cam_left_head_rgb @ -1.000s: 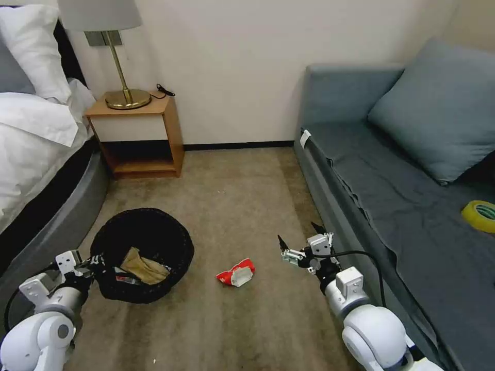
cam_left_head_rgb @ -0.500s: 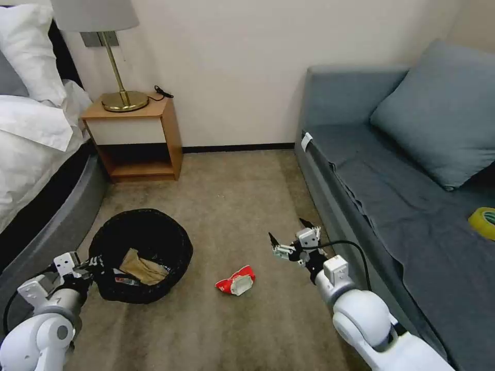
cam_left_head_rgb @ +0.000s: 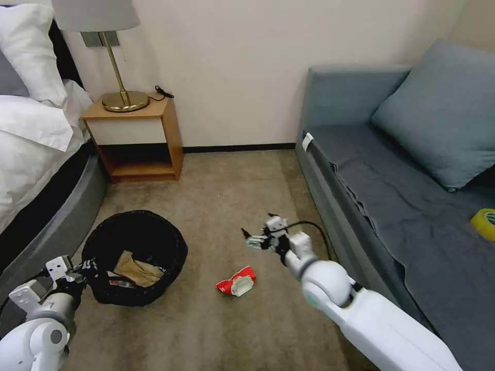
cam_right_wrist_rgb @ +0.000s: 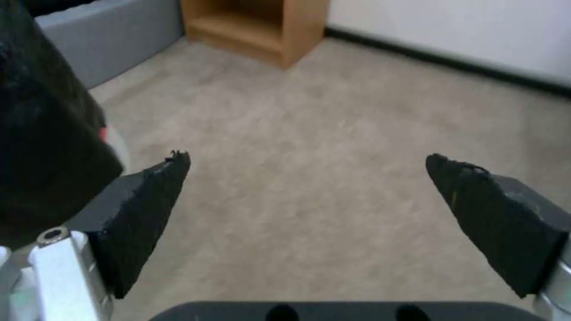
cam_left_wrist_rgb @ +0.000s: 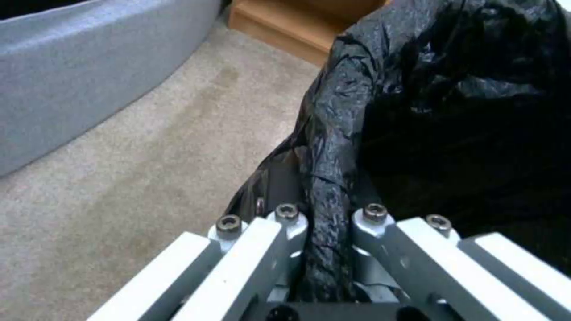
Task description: Pick up the trash bin, then pick up the garbage on the floor and place it into the trash bin.
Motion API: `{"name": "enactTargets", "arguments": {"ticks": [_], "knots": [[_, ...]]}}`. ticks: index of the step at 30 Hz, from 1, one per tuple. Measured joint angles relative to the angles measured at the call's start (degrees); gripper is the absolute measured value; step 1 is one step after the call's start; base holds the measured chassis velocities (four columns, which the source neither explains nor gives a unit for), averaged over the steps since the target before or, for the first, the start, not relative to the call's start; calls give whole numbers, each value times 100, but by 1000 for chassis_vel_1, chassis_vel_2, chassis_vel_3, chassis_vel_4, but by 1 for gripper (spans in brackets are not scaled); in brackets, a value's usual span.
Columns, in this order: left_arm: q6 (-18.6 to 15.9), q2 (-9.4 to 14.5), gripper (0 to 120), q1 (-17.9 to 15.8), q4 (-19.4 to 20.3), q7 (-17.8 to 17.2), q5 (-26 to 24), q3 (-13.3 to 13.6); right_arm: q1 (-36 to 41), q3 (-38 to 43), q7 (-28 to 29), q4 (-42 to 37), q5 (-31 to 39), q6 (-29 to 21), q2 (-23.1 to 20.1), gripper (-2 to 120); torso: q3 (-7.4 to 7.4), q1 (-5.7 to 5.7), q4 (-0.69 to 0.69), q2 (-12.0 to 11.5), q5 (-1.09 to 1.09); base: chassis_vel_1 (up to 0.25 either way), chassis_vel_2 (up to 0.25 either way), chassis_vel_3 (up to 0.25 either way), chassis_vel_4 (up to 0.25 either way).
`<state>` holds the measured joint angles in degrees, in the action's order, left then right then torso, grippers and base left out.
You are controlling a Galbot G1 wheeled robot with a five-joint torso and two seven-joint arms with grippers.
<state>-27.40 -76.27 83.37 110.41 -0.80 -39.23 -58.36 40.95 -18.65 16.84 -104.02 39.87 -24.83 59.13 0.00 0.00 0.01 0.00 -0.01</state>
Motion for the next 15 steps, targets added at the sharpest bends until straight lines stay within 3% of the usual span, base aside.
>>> {"name": "enactTargets", "arguments": {"ticks": [3, 6, 8, 9, 13, 15], "knots": [[15, -25, 4, -5, -31, 16, -4, -12, -403, -400, 477, 323, 921, -403, 379, 100, 0, 0, -1, 0, 0, 0, 0, 0, 0], [19, -32, 4, -8, -43, 23, -7, -12, -519, -524, 728, 521, 1272, -588, 654, 100, 0, 0, -1, 0, -1, 0, 0, 0, 0], [27, -27, 4, -10, -73, 29, -19, -12, -664, -685, 1446, 932, 2062, -946, 1183, 100, 0, 0, 0, 0, 0, 0, 0, 0, 0], [27, -27, 4, -10, -73, 29, -19, -12, -664, -685, 1446, 932, 2062, -946, 1183, 100, 0, 0, 0, 0, 0, 0, 0, 0, 0], [51, 34, 4, -24, -143, 35, -75, -46, -736, -689, 2805, 1732, 3463, -1259, 1855, 100, 0, 0, 0, 0, 0, 0, 0, 0, 0], [60, 49, 4, -24, -156, 40, -89, -54, -736, -662, 3074, 1903, 3683, -1261, 1973, 100, 0, 0, -1, 0, 0, 0, 0, 0, 0]]}}
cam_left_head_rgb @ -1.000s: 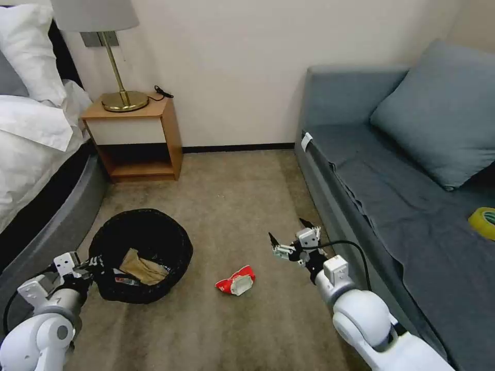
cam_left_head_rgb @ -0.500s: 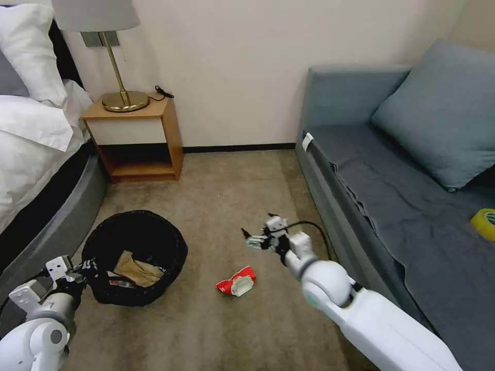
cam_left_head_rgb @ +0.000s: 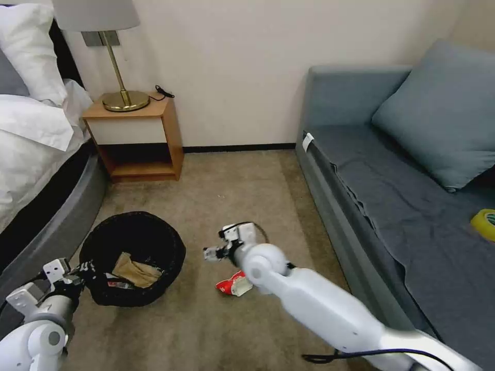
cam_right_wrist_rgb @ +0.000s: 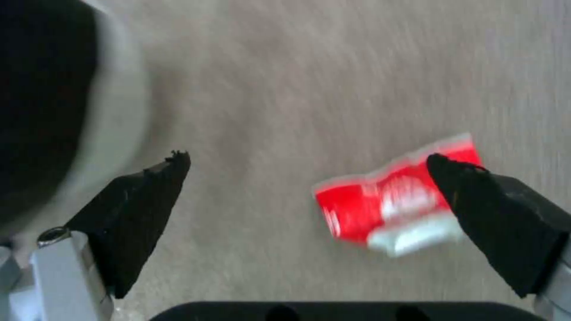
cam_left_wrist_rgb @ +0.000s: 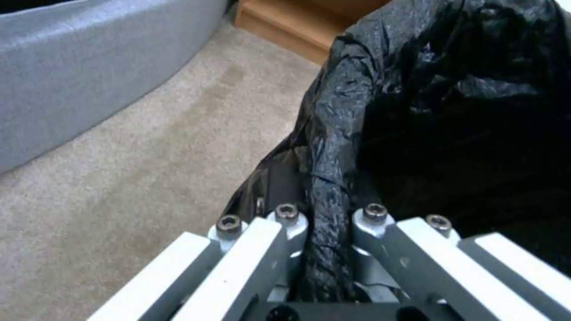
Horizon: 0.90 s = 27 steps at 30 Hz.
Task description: Pick up the trash bin, then pick up the garbage on the floor and place it into the trash bin.
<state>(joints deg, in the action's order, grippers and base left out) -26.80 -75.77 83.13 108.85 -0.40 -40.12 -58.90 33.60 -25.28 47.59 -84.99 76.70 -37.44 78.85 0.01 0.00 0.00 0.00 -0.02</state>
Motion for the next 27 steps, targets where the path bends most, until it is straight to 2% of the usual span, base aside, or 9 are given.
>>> {"name": "enactTargets", "arguments": {"ticks": [3, 9, 18, 27], "knots": [[37, 64, 4, 10, -55, 20, -53, -22, 6, 96, 419, 411, 308, 62, 239, 100, 0, 0, 0, 0, 0, 0, 0, 0, 0], [86, 184, 4, 20, -150, 39, -102, -26, -27, 166, 610, 956, 346, 225, 500, 100, 0, 0, -1, 0, 0, 0, 0, 0, 0], [109, 408, 4, -33, -283, 43, -167, 12, -150, 366, 1149, 2178, 382, 382, 1221, 100, 0, 0, 0, 0, 0, 0, 0, 0, 0], [165, 531, 4, -59, -414, 57, -187, 30, -75, 511, 1083, 2719, 69, 473, 1358, 100, -1, 0, -1, 0, 1, 0, 0, 0, 0]]}}
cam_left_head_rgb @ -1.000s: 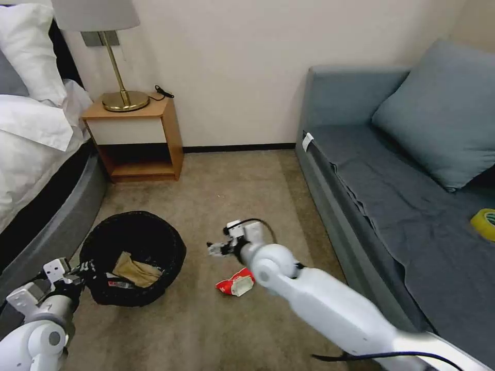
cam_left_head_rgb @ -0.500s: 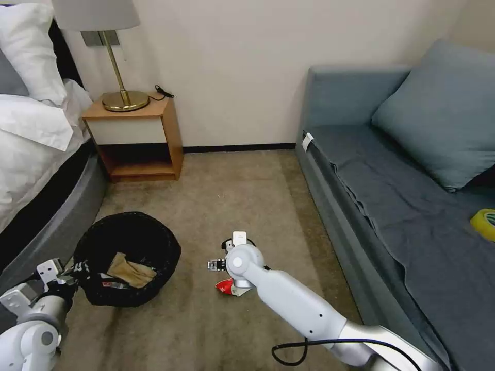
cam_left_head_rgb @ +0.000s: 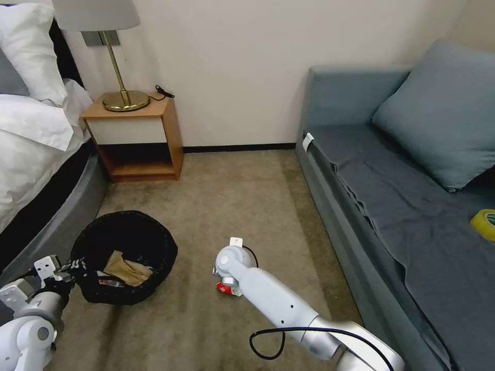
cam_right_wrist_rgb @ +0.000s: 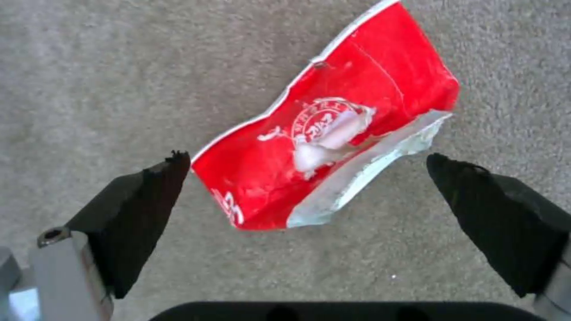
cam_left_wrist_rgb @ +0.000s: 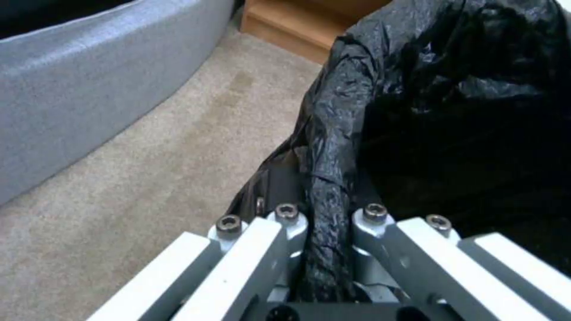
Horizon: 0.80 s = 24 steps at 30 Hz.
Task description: Pick up the trash bin, then pick up the garbage on the floor and place it into the trash bin.
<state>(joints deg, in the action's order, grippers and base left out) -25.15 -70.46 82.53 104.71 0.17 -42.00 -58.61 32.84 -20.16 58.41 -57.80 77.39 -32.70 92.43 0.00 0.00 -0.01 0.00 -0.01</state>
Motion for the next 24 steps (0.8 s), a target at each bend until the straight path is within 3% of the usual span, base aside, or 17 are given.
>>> {"name": "enactTargets", "arguments": {"ticks": [16, 20, 24], "knots": [[71, 65, 4, -80, -174, 12, 41, 158, 10, 160, -630, 762, -666, 213, -24, 99, 0, 0, 0, 0, 1, 0, 0, 0, 0], [88, 61, 4, -80, -195, 16, 56, 160, 29, 133, -729, 759, -738, 212, -26, 95, 0, 0, 1, 0, 1, 0, 0, 0, 0], [92, 32, 4, -78, -195, 23, 67, 162, 50, 116, -763, 703, -737, 173, -28, 82, 0, 0, 0, 0, 1, 0, 0, 0, 0]]}}
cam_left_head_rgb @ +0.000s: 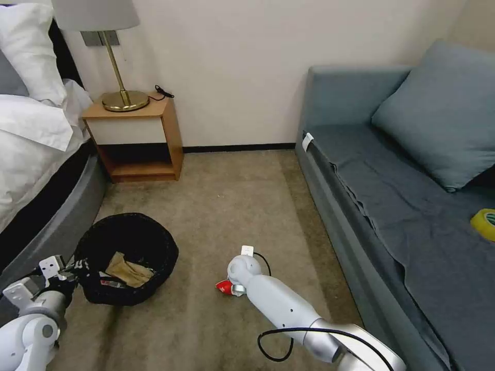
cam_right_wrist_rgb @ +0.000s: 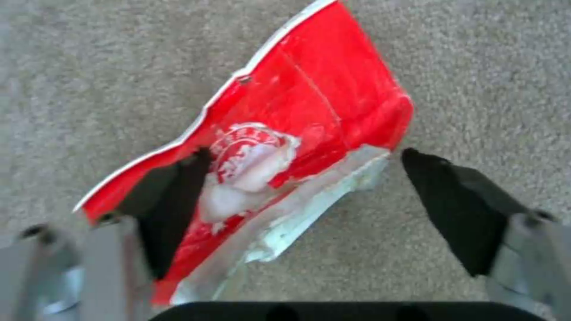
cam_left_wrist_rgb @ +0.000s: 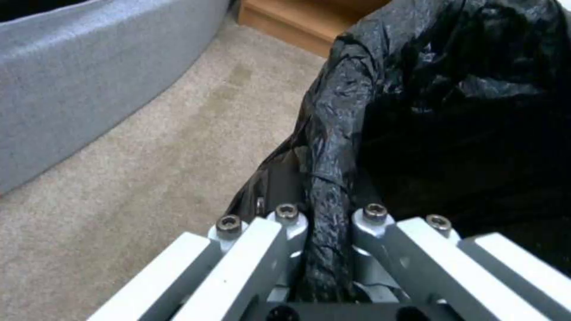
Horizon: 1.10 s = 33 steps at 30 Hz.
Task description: Pick up the trash bin, then pick up the garbage on the floor and place it into the trash bin.
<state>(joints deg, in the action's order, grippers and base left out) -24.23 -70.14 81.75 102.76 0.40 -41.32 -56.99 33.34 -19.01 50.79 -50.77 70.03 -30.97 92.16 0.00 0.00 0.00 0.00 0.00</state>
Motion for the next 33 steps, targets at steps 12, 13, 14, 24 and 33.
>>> {"name": "enactTargets", "arguments": {"ticks": [12, 13, 14, 24, 33], "knots": [[10, -71, 4, 58, 63, 4, 13, -86, 41, -127, -66, -101, 2, -63, -3, 39, 0, 0, 0, 0, 0, 0, 0, 0, 0], [12, -82, 4, 75, 83, 5, 13, -102, 40, -148, -87, -119, -2, -60, -3, 35, 0, 0, 1, 0, 0, 0, 0, 0, 0], [13, -92, 4, 88, 100, 6, 13, -112, 40, -155, -94, -122, -4, -58, -3, 30, 0, 0, 1, 0, 0, 0, 0, 0, 0], [16, -135, 4, 165, 200, 13, 15, -203, 56, -199, -134, -268, -79, -12, -2, 0, 0, 0, 1, 0, 0, 0, 0, 0, 0], [17, -192, 4, 228, 340, 15, 18, -242, 46, -288, -94, -703, -73, 40, -328, 0, 0, 0, 0, 0, 0, 0, 0, 0, 0]]}}
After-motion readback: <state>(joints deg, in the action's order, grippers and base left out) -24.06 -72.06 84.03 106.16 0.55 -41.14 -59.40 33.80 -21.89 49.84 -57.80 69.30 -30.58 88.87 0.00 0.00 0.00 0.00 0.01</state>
